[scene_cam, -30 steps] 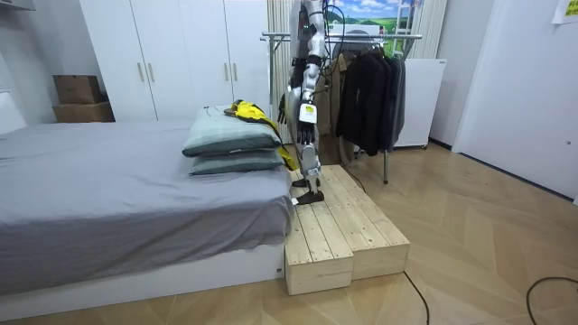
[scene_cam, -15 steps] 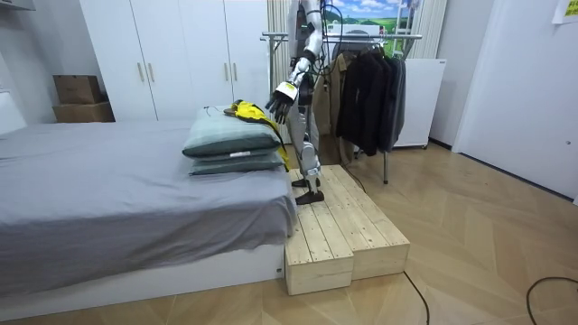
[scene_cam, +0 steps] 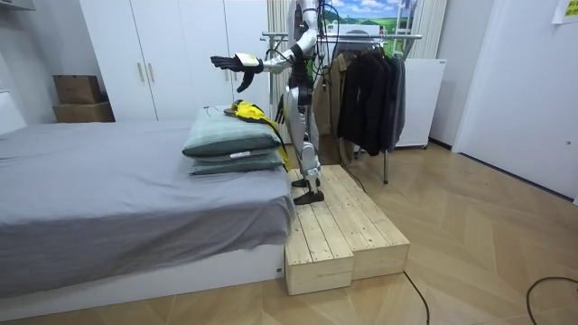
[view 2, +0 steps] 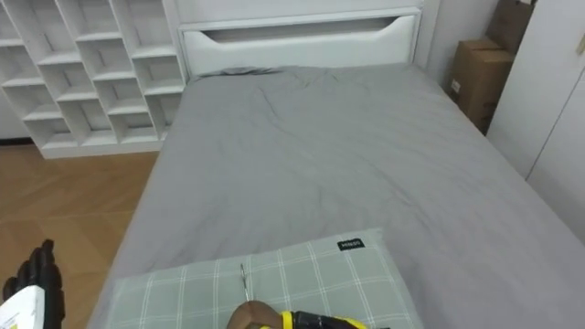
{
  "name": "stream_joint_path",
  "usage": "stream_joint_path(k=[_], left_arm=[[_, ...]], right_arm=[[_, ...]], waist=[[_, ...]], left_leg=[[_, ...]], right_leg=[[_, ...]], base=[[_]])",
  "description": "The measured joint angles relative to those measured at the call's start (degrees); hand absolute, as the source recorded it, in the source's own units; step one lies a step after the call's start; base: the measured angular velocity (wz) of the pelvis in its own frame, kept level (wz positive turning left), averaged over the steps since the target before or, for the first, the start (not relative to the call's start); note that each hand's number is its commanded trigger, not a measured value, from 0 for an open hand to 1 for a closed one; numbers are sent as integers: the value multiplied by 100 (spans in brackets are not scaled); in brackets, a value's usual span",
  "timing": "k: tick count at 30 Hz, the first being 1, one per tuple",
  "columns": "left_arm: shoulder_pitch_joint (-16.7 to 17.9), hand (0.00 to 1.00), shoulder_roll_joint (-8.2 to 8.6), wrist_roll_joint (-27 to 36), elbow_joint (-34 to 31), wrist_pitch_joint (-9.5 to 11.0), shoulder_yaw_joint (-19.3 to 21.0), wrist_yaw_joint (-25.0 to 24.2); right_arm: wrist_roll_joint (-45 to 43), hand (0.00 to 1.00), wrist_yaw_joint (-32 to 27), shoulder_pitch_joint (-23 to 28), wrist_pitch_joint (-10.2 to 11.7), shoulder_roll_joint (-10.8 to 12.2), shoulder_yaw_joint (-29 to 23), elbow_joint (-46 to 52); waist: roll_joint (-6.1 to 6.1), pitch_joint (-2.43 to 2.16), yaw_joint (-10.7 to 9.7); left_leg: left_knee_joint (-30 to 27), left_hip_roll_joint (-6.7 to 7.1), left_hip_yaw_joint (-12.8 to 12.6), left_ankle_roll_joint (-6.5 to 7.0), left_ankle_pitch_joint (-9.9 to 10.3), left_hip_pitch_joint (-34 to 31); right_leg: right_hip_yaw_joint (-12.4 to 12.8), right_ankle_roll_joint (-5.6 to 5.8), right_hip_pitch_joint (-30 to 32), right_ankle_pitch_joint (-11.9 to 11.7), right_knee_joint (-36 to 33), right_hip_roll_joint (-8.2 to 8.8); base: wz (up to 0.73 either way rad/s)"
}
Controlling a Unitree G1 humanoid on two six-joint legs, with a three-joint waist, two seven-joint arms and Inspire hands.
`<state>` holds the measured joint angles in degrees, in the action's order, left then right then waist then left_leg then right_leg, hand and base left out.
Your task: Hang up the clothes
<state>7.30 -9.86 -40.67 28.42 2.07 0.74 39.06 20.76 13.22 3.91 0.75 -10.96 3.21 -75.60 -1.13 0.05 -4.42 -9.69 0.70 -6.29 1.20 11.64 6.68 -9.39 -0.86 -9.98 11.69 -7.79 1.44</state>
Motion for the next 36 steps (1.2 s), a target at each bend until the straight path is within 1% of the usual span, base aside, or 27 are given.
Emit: stream_joint_path(k=[2,4,7,9,11,18,21,25,30,32,36], left_arm=[[0,0,-1,-9,0,-2,-209,-48],[1,0,-2,-29,0,-5,-321,-150],[1,0,-1,-324,0,-23,-412,-260],[1,0,-1,-688,-5,-57,-425,-354],[1,0,-1,-886,-5,-84,-426,-376],[1,0,1,-1089,-3,-182,-453,-376],[3,0,2,-1126,108,-246,-553,-394],[4,0,5,-1130,241,-330,-568,-498],[3,0,5,-1131,272,-350,-569,-502],[3,0,5,-1132,272,-350,-569,-502],[2,0,7,-1136,276,-348,-569,-501]], right_arm=[[9,0,1,-4,-8,13,-2,-7],[12,0,4,-5,-19,28,-5,-7],[23,0,9,-2,-73,54,-9,-3],[40,0,8,2,-84,79,-7,-2],[54,0,8,2,-84,88,-7,-2],[99,0,14,2,-83,86,-7,-37],[100,0,27,2,-83,70,-9,-66],[92,0,32,2,-85,65,-17,-75],[92,0,52,-1,-84,68,-23,-71],[92,0,52,-3,-84,70,-22,-73],[91,0,52,4,-82,69,-65,-73]], waist=[[27,4,-24],[63,1,-24],[99,-18,-25],[133,-22,-20],[142,-23,-20],[105,-27,-32],[68,-33,-47],[44,-36,-126],[53,-31,-172],[84,-15,-173],[105,-4,-179]], left_leg=[[-4,2,16,0,0,-1],[-6,2,17,0,0,-2],[-7,1,16,0,0,-4],[-7,1,17,0,0,-8],[-5,0,18,0,0,-10],[0,2,15,1,1,-7],[0,2,16,1,1,-6],[5,1,20,1,0,-7],[4,0,-2,2,0,-1],[2,0,-15,2,0,-8],[-1,0,-23,3,-1,-14]], right_leg=[[-8,0,1,0,0,-1],[-13,0,3,-1,-1,1],[-24,0,4,-1,-1,1],[-13,0,6,-3,-1,-1],[-12,6,8,-14,-1,-2],[6,9,7,-27,0,-1],[17,9,9,-27,0,-2],[18,9,11,-27,0,-5],[78,9,19,-28,0,-13],[97,9,35,-29,-5,-13],[108,9,45,-30,-7,-14]], base=[[0],[0],[0],[0],[0],[0],[0],[0],[-4],[-3],[0]])
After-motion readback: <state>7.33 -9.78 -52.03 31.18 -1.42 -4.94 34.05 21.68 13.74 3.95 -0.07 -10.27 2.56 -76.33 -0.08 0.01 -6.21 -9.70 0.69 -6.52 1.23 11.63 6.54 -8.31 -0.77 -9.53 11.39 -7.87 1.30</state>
